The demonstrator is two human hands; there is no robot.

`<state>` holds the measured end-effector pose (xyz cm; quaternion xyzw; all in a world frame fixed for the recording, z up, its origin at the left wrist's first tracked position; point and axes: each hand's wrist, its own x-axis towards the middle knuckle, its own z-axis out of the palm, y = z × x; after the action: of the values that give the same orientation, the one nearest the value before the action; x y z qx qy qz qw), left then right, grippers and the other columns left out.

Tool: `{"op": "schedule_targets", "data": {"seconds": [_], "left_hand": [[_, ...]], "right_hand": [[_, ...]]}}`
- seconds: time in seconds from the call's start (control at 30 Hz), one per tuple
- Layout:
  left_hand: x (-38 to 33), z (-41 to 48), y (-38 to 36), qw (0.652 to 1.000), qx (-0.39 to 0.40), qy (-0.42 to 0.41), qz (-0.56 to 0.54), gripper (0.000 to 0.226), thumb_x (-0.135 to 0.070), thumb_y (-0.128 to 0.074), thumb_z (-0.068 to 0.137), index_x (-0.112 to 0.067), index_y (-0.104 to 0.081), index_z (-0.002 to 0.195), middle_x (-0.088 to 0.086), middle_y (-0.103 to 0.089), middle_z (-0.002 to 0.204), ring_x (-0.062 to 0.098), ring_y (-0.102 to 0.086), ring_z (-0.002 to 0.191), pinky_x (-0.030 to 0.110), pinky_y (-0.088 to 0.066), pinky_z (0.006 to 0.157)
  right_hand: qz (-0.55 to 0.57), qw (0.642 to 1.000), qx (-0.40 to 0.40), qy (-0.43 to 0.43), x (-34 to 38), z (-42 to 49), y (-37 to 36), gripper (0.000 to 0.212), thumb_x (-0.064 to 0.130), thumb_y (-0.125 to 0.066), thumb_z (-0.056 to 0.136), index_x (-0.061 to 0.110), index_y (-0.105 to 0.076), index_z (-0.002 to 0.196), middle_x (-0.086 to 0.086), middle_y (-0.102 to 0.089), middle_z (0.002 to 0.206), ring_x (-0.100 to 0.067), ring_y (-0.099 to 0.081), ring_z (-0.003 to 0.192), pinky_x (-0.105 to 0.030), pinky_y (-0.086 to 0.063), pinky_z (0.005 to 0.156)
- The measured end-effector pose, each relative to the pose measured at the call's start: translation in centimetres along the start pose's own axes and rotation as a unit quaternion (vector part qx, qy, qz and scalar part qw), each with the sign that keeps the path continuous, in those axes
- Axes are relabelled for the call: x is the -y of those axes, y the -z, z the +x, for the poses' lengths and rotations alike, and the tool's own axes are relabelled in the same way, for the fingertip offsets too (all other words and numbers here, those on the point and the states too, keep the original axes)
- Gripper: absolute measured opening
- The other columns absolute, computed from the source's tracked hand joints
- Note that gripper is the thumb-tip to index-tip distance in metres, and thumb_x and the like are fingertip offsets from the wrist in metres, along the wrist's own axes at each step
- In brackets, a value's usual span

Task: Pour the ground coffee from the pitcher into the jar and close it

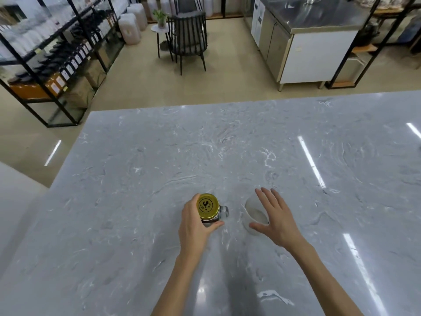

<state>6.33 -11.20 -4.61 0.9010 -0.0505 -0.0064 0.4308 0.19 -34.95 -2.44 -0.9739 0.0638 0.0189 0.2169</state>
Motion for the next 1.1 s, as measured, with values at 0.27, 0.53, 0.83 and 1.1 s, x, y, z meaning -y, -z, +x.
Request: {"op": "schedule_targets", "data": {"seconds": [0.27,0.53,0.83,1.1], "left_hand": [[-0.8,10.1,0.3,0.999,0.008,0.027,-0.022,0.111,-0.033,-0.100,0.058,-0.021,-0.037,0.149,0.003,-0.048,0.145,0.022,-0.044,0.136,0.036,-0.043,0.101],[-0.8,14.9,-0.8,0.998,0.022,0.033,-0.054,0.111,-0.023,-0.100,0.059,-0.019,-0.035,0.149,0.004,-0.045,0.146,0.022,-0.045,0.136,0.037,-0.042,0.110],[-1.4,15.4,-0.7,0.998,0.031,0.030,-0.040,0.108,-0.026,-0.098,0.063,-0.022,-0.033,0.149,0.001,-0.048,0.147,0.022,-0.045,0.137,0.042,-0.044,0.110],[0.7,14.9,1.7,0.998,0.012,0.049,-0.037,0.106,-0.020,-0.099,0.061,-0.021,-0.037,0.147,0.002,-0.052,0.140,0.024,-0.048,0.132,0.038,-0.043,0.106]], "right_hand": [[-0.052,0.997,0.049,-0.030,0.3,11.3,2.0,0.096,0.041,-0.068,0.089,0.034,0.000,0.156,0.004,0.008,0.166,-0.028,0.016,0.151,-0.049,0.001,0.122],[-0.074,0.996,0.058,-0.013,-0.4,17.7,2.7,0.102,0.039,-0.072,0.085,0.032,0.000,0.157,0.003,0.005,0.166,-0.027,0.012,0.151,-0.048,0.000,0.123],[-0.079,0.994,0.077,-0.025,-0.5,19.3,3.2,0.107,0.040,-0.076,0.081,0.040,0.001,0.155,0.007,0.004,0.166,-0.024,0.001,0.152,-0.045,-0.013,0.122],[-0.103,0.990,0.086,-0.035,-2.2,17.0,3.7,0.108,0.037,-0.076,0.082,0.039,0.004,0.155,0.007,0.005,0.166,-0.025,-0.002,0.152,-0.044,-0.017,0.121]]}}
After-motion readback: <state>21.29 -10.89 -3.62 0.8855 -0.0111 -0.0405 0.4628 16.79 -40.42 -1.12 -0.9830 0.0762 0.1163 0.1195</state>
